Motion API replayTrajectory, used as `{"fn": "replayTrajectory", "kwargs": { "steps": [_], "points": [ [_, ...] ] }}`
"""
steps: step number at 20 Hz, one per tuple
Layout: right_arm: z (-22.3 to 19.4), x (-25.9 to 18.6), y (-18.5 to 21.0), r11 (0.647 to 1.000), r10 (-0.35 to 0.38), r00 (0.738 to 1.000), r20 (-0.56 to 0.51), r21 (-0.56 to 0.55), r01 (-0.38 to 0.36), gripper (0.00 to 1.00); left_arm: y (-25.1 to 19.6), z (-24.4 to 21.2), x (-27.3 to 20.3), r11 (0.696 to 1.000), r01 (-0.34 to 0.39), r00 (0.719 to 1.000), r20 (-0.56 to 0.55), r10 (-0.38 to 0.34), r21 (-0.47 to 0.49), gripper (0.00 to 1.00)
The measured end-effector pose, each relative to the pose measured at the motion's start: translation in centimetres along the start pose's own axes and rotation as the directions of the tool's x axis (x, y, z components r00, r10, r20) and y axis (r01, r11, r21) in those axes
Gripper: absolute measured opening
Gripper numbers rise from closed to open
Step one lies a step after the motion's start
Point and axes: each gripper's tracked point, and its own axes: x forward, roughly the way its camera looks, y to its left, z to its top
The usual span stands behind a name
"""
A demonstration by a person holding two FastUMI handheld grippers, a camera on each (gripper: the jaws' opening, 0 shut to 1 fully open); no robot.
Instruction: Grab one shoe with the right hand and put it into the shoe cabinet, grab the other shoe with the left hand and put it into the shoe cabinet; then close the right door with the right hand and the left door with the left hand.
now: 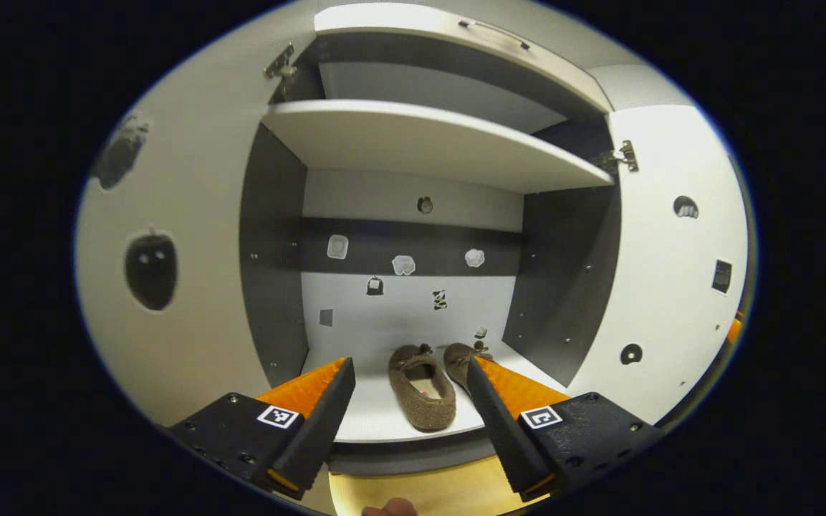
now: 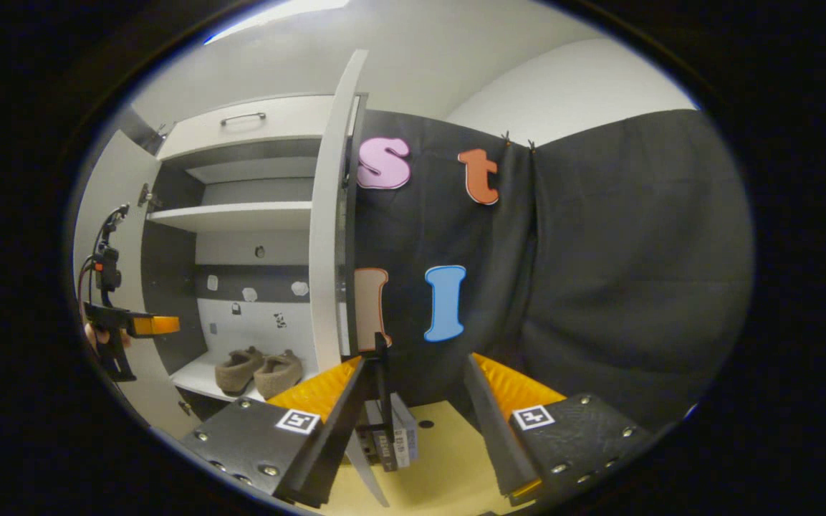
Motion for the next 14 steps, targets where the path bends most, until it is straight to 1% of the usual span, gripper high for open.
{"fn": "replayTrajectory", "kwargs": {
  "steps": [1,2,5,6,7,9,10,11,13,14],
  "points": [
    [-0.2,0.1,0.3,1.000,0.010,1.000,-0.003,-0.003,-0.010,0.80,-0.5,0.7,-1.2,1.000,0.015,1.000,0.010,-0.015,-0.001,0.97],
    [-0.2,0.0,0.6,1.000,0.018,1.000,-0.005,-0.013,-0.018,0.83,-0.9,1.2,-2.6,0.999,0.031,0.999,0.022,-0.031,-0.005,0.97],
    [0.0,-0.5,2.5,0.998,0.064,0.998,-0.017,-0.019,-0.064,0.81,-3.0,3.2,-6.6,0.995,0.099,0.994,0.056,-0.099,0.003,0.96],
    [-0.1,-0.7,3.4,0.996,0.085,0.996,-0.020,-0.011,-0.085,0.80,-3.5,3.8,-7.7,0.993,0.115,0.991,0.070,-0.115,0.006,0.99],
    [-0.2,-0.8,4.2,0.994,0.105,0.994,-0.023,-0.004,-0.105,0.80,-4.0,4.4,-8.8,0.991,0.131,0.988,0.085,-0.131,0.008,0.96],
    [-0.4,-1.0,5.7,0.990,0.140,0.990,-0.027,-0.003,-0.140,0.80,-4.9,5.0,-10.5,0.987,0.163,0.981,0.101,-0.163,0.009,0.96],
    [-0.5,-1.0,6.6,0.988,0.157,0.987,-0.028,-0.006,-0.157,0.80,-5.1,5.1,-11.4,0.985,0.170,0.980,0.102,-0.170,0.009,0.99],
    [-0.5,-1.0,7.4,0.985,0.173,0.984,-0.030,-0.008,-0.173,0.80,-5.1,5.1,-12.0,0.985,0.172,0.980,0.100,-0.172,0.010,0.96],
    [-0.6,-0.9,9.2,0.978,0.206,0.978,-0.032,-0.010,-0.206,0.80,-5.4,5.1,-13.3,0.983,0.183,0.978,0.098,-0.182,0.003,0.96],
    [-0.6,-0.9,9.9,0.975,0.222,0.975,-0.034,-0.006,-0.222,0.80,-5.4,5.2,-14.0,0.982,0.188,0.977,0.101,-0.186,-0.004,0.93]
  ]
}}
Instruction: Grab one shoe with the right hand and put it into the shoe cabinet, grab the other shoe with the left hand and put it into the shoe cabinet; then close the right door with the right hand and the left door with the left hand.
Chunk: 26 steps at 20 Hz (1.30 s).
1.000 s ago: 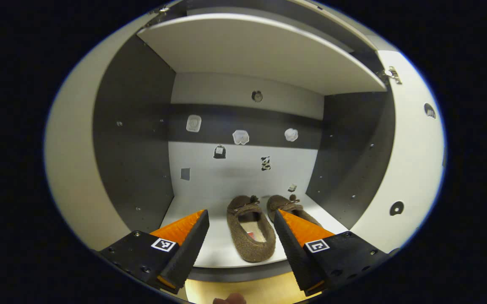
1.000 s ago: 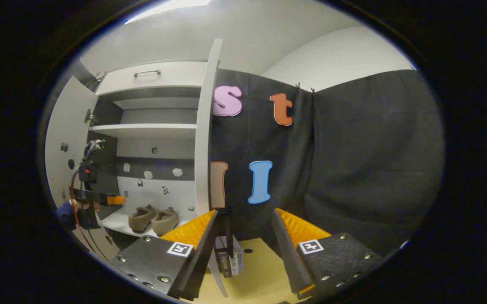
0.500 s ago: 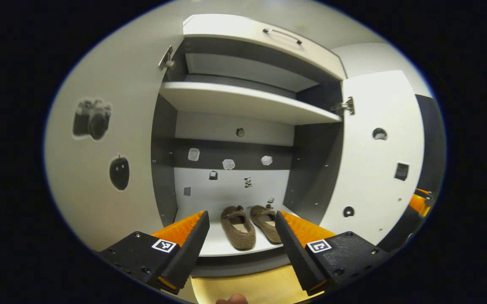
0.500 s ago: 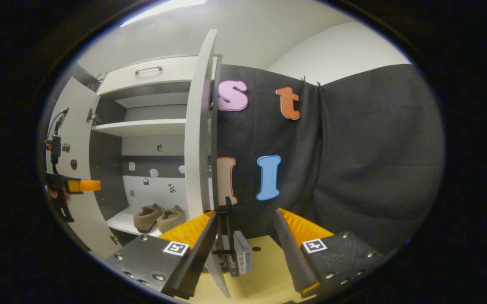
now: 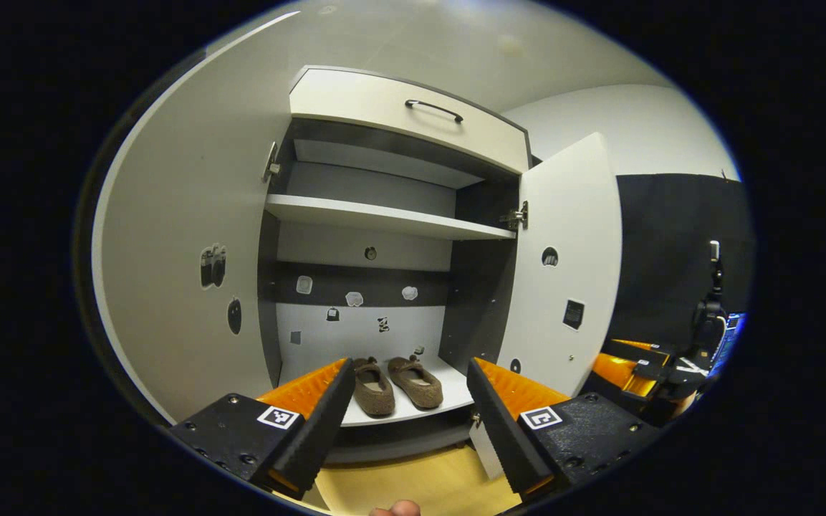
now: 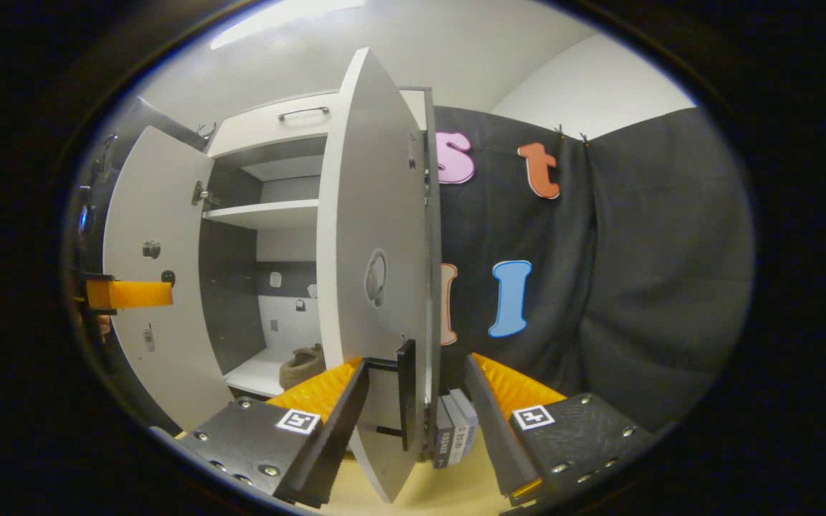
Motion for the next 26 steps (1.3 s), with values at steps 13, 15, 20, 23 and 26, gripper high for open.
{"fn": "replayTrajectory", "kwargs": {
  "steps": [13,15,20,23,26],
  "points": [
    [-0.7,3.9,12.5,0.965,0.259,0.966,-0.008,0.044,-0.258,0.83,5.6,6.3,-12.6,0.984,-0.174,0.975,0.137,0.176,-0.030,0.96],
    [-0.7,4.2,13.6,0.961,0.272,0.962,-0.004,0.039,-0.272,0.83,8.0,7.3,-15.2,0.967,-0.253,0.956,0.150,0.253,-0.023,0.92],
    [-0.5,4.5,14.1,0.961,0.272,0.962,0.005,0.053,-0.272,0.83,14.1,7.2,-16.6,0.912,-0.410,0.903,0.134,0.409,-0.023,0.96],
    [-0.5,4.4,13.1,0.968,0.246,0.969,0.005,0.055,-0.246,0.80,17.5,5.9,-15.6,0.893,-0.448,0.887,0.108,0.449,-0.029,0.92],
    [-0.4,4.4,11.5,0.977,0.208,0.978,0.004,0.056,-0.208,0.80,18.8,4.6,-13.8,0.901,-0.430,0.897,0.088,0.433,-0.055,0.96]
  ]
}}
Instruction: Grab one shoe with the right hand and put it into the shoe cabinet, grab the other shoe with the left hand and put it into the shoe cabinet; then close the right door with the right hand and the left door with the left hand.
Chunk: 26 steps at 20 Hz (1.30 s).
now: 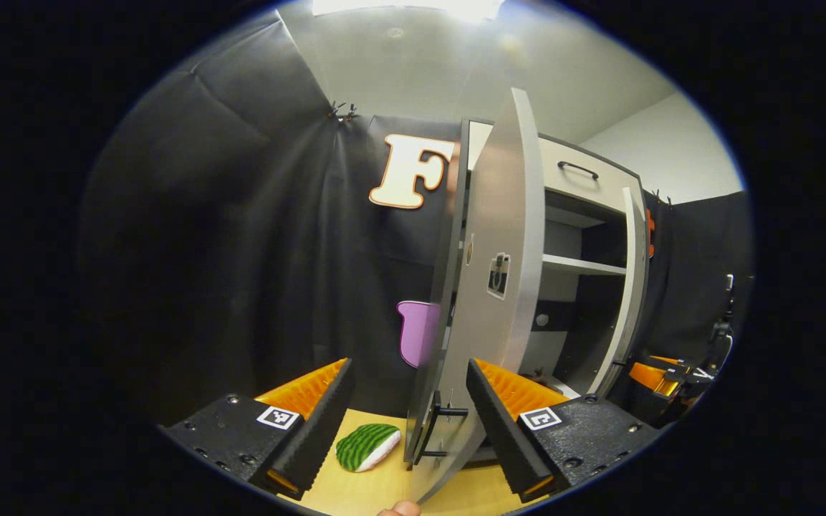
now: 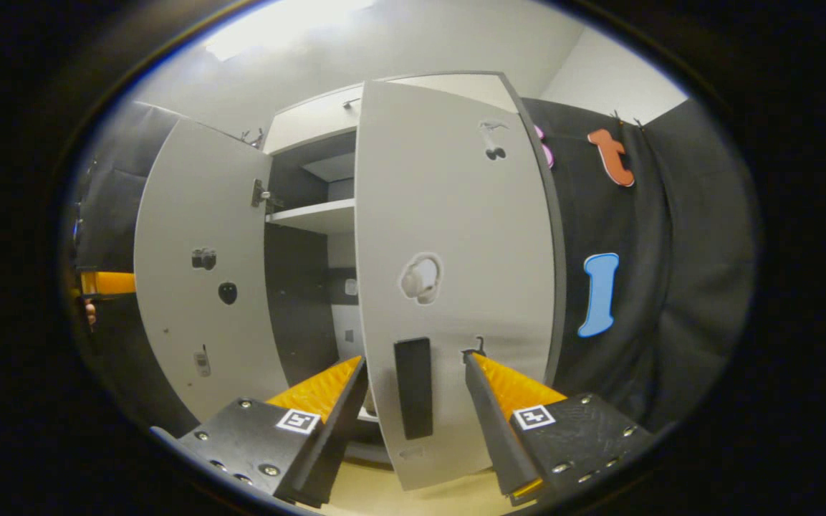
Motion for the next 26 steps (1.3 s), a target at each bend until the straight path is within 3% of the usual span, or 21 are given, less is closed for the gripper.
{"fn": "replayTrajectory", "kwargs": {
  "steps": [4,5,6,8,10,13,14,15,16,19,21,22,23,26],
  "points": [
    [0.3,-0.4,-1.2,0.999,-0.034,0.999,-0.003,0.012,0.034,0.83,0.2,-0.9,1.1,1.000,0.007,1.000,0.003,-0.007,0.003,0.95],
    [0.3,-0.4,-1.3,0.999,-0.037,0.999,-0.004,0.015,0.037,0.83,-0.1,-0.9,1.1,1.000,0.019,1.000,0.002,-0.019,-0.003,0.91],
    [0.4,-0.3,-1.5,0.999,-0.040,0.999,-0.005,0.017,0.040,0.83,-0.1,-0.9,1.1,1.000,0.030,1.000,-0.001,-0.030,-0.006,0.95],
    [0.5,-0.2,-1.7,0.999,-0.045,0.999,-0.003,0.023,0.045,0.80,-0.4,-0.9,1.0,0.998,0.057,0.998,-0.007,-0.057,-0.013,0.95],
    [0.7,-0.2,-1.7,0.998,-0.041,0.999,-0.002,0.037,0.041,0.83,-1.0,-0.8,0.9,0.995,0.098,0.995,-0.007,-0.098,-0.018,0.95],
    [0.9,-0.8,-1.8,0.998,-0.044,0.999,0.004,0.041,0.044,0.80,-3.5,-1.3,1.9,0.985,0.171,0.985,-0.019,-0.172,-0.036,0.95],
    [1.0,-1.1,-1.9,0.998,-0.048,0.999,0.005,0.041,0.048,0.80,-4.6,-1.6,2.3,0.980,0.195,0.980,-0.020,-0.196,-0.042,0.90],
    [1.1,-1.3,-2.0,0.998,-0.053,0.999,0.008,0.042,0.053,0.83,-5.7,-2.0,3.1,0.976,0.212,0.977,-0.019,-0.213,-0.042,0.95],
    [1.3,-1.7,-2.1,0.997,-0.058,0.998,0.011,0.047,0.057,0.80,-6.2,-2.1,3.7,0.976,0.215,0.976,-0.020,-0.216,-0.030,0.95],
    [1.8,-3.1,-2.4,0.996,-0.074,0.997,0.025,0.056,0.073,0.83,-7.0,-2.2,5.8,0.977,0.211,0.977,-0.003,-0.211,0.013,0.91],
    [1.8,-3.7,-2.9,0.995,-0.089,0.996,0.026,0.050,0.088,0.83,-8.1,-2.3,6.0,0.972,0.236,0.972,0.003,-0.237,0.016,0.95],
    [1.9,-4.1,-3.0,0.994,-0.097,0.995,0.026,0.047,0.095,0.83,-8.8,-2.4,6.2,0.968,0.251,0.968,0.008,-0.251,0.006,0.90],
    [1.9,-4.3,-3.2,0.994,-0.103,0.994,0.027,0.048,0.102,0.83,-9.7,-2.6,6.6,0.964,0.266,0.964,0.009,-0.266,-0.011,0.95],
    [2.1,-5.2,-3.3,0.991,-0.116,0.993,0.034,0.064,0.113,0.83,-11.8,-3.4,8.2,0.948,0.311,0.950,0.014,-0.311,-0.062,0.90]
  ]
}}
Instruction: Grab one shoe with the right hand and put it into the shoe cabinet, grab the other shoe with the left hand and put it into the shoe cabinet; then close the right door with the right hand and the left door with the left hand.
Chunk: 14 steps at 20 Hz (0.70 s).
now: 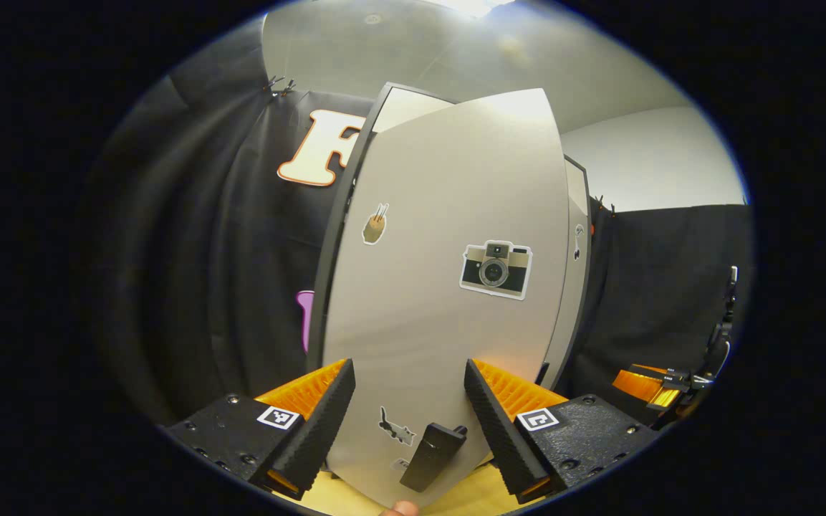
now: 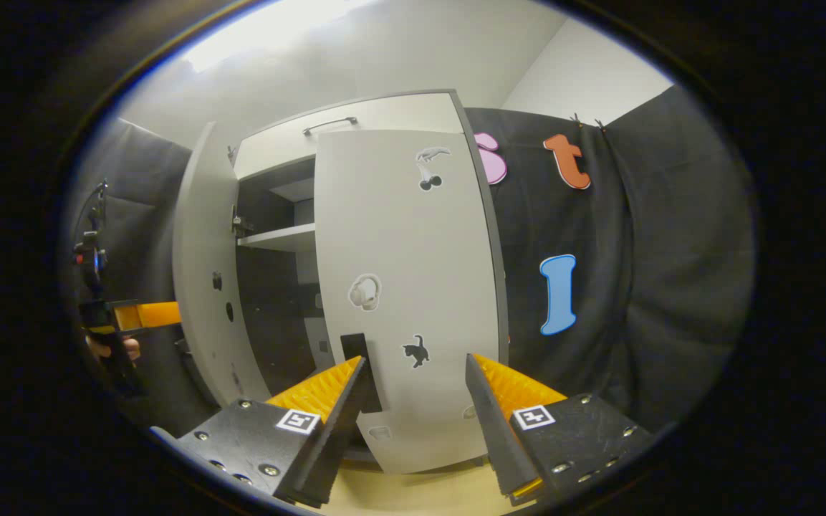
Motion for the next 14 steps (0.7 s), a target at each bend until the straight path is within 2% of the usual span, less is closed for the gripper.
{"fn": "replayTrajectory", "kwargs": {
  "steps": [1,8,9,10,14],
  "points": [
    [0.0,-0.3,-0.1,1.000,-0.005,1.000,-0.001,0.002,0.005,0.83,-0.3,-0.5,1.0,1.000,0.010,1.000,-0.004,-0.010,-0.004,0.95],
    [-0.1,-2.7,-1.4,0.999,-0.044,0.999,0.000,0.012,0.044,0.83,-0.3,-1.2,5.0,0.996,-0.027,0.999,0.032,0.024,0.088,0.95],
    [0.0,-2.9,-1.6,0.999,-0.049,0.999,0.003,0.013,0.049,0.80,-0.5,-1.1,4.9,0.996,-0.023,0.999,0.037,0.020,0.083,0.95],
    [0.3,-3.1,-1.9,0.998,-0.056,0.998,0.010,0.015,0.056,0.83,-0.7,-0.9,5.0,0.997,-0.021,0.999,0.039,0.018,0.077,0.95],
    [1.6,-3.8,-2.1,0.998,-0.061,0.997,0.036,0.025,0.060,0.87,-0.5,-0.7,4.1,0.996,-0.045,0.999,0.032,0.042,0.082,0.95]
  ]
}}
